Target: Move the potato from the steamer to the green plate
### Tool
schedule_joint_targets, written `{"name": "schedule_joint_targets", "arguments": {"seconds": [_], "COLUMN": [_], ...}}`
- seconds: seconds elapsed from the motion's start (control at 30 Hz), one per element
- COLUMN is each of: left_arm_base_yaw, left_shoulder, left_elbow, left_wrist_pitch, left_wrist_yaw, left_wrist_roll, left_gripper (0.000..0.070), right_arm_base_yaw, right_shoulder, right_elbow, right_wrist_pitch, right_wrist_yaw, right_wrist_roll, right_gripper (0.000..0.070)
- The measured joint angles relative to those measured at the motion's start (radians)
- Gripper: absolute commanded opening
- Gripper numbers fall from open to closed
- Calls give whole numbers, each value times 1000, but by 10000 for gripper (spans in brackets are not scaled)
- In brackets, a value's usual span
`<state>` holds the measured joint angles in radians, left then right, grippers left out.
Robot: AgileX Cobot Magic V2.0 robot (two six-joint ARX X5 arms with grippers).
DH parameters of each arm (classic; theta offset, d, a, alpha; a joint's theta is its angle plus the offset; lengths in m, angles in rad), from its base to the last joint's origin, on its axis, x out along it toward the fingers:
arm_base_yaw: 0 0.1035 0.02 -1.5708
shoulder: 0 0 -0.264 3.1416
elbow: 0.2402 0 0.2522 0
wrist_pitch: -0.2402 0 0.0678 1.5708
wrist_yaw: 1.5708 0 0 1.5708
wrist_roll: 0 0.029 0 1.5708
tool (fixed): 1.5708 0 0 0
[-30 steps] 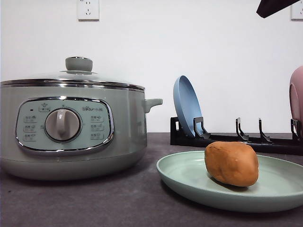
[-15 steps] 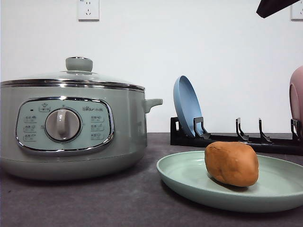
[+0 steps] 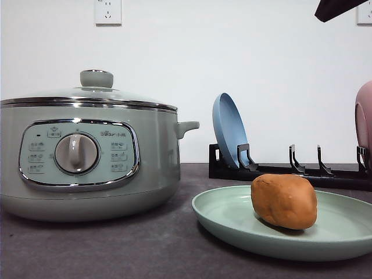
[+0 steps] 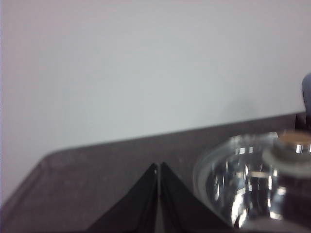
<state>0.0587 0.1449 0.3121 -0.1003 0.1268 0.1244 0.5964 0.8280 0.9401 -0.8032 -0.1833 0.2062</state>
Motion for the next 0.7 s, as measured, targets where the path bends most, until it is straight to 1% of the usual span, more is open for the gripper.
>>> {"name": "schedule_joint_targets", "arguments": {"seconds": [0.2, 0.3, 0.53, 0.7], "left_arm_base_yaw": [0, 0, 0, 0], "left_shoulder": [-81, -109, -140, -140], "left_elbow": [-152, -201, -262, -279], "left_wrist_pitch": [-3, -8, -24, -30], "left_wrist_yaw": [-1, -1, -1, -1], "left_wrist_roll": [-13, -18, -21, -22], "left_gripper": [0, 0, 0, 0], "right_arm_base_yaw": [0, 0, 0, 0], "right_shoulder": [0, 0, 0, 0], "right_elbow": [0, 0, 0, 0], "right_wrist_pitch": [0, 0, 0, 0], "right_wrist_yaw": [0, 0, 0, 0], "right_wrist_roll": [0, 0, 0, 0], "right_gripper": [0, 0, 0, 0]}}
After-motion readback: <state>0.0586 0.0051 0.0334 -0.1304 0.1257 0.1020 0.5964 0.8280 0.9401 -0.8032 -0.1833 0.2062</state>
